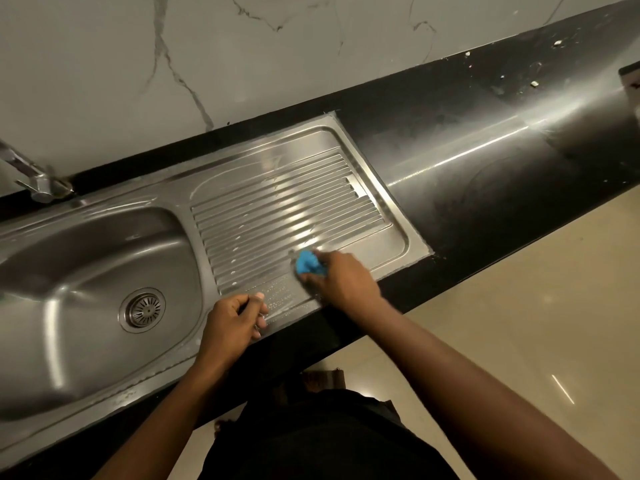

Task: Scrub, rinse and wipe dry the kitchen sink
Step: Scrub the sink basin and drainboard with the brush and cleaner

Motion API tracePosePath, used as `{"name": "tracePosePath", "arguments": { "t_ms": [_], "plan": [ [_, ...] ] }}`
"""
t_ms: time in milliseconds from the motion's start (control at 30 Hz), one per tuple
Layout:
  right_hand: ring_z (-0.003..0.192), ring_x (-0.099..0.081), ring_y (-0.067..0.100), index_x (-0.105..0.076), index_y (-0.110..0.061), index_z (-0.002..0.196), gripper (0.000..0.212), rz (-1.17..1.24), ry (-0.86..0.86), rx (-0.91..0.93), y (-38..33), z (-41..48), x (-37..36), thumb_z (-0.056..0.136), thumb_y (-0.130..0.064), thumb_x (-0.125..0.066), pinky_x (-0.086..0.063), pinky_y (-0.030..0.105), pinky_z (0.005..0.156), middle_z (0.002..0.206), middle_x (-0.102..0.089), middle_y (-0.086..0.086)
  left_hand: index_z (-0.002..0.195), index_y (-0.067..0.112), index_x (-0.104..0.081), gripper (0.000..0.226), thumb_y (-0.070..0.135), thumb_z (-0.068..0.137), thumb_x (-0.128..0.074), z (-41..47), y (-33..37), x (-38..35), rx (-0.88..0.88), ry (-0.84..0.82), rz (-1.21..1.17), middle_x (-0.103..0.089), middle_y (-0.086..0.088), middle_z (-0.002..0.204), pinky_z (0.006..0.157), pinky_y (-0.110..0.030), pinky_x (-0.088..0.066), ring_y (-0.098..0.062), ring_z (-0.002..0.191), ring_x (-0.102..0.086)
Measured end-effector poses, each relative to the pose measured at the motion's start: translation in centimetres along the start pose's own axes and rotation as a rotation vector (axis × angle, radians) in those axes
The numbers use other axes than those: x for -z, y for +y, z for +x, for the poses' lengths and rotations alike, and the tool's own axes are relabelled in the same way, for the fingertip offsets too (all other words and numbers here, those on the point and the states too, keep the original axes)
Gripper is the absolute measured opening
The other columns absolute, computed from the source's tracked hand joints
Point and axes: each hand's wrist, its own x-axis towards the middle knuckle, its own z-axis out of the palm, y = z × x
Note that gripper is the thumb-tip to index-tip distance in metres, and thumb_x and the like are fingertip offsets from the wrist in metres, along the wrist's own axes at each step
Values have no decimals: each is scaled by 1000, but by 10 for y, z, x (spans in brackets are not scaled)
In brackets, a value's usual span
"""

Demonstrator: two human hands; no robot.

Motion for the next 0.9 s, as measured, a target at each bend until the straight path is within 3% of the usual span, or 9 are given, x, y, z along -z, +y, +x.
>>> {"name": "tracePosePath", "arguments": {
  "t_ms": [133, 333, 433, 533, 767, 900],
  "plan": [
    [113, -66, 21, -52, -32, 148, 62, -128, -42, 31, 9, -21, 13, 93, -57, -66, -58, 45, 96, 132, -67, 0, 88, 13, -74, 32, 33, 106, -58, 3, 7, -1, -17, -13, 2, -73, -10, 72, 57, -27, -51, -16, 58, -64],
    [96, -70, 23, -38, -29, 154, 57, -510, 138, -109, 67, -15, 92, 103, -43, -58, -62, 43, 83, 118, -69, 9, 88, 14, -74, 31, 33, 106, -57, 4, 8, -2, -18, -17, 15, -73, -10, 75, 56, -23, -51, -15, 59, -64],
    [90, -71, 23, -33, -28, 159, 62, -501, 218, -176, 90, -3, 109, 104, -41, -59, -62, 42, 78, 117, -70, 10, 87, 13, -75, 31, 31, 106, -58, 6, 7, 0, 3, -1, -12, -73, -12, 74, 58, -26, -52, -17, 60, -64],
    [85, -71, 22, -29, -28, 160, 64, -442, 256, -127, 93, 16, 105, 104, -39, -60, -62, 40, 74, 115, -70, 11, 84, 12, -76, 33, 30, 106, -59, 8, 7, 0, 22, 21, -38, -73, -12, 73, 59, -27, -51, -17, 59, -64],
    [100, -70, 28, -49, -21, 147, 48, -345, 248, -49, 60, 92, 116, 103, -33, -63, -56, 39, 83, 120, -70, 12, 83, 11, -75, 34, 29, 106, -59, 9, 13, 5, 0, 57, -21, -73, -11, 71, 57, -24, -51, -15, 57, -64],
    [95, -71, 24, -46, -24, 148, 49, -340, 234, -68, 73, 65, 112, 103, -33, -62, -60, 39, 82, 119, -70, 10, 83, 11, -75, 35, 30, 106, -58, 12, 15, 4, 9, 74, -30, -72, -12, 71, 56, -24, -51, -15, 56, -63]
  ]
}}
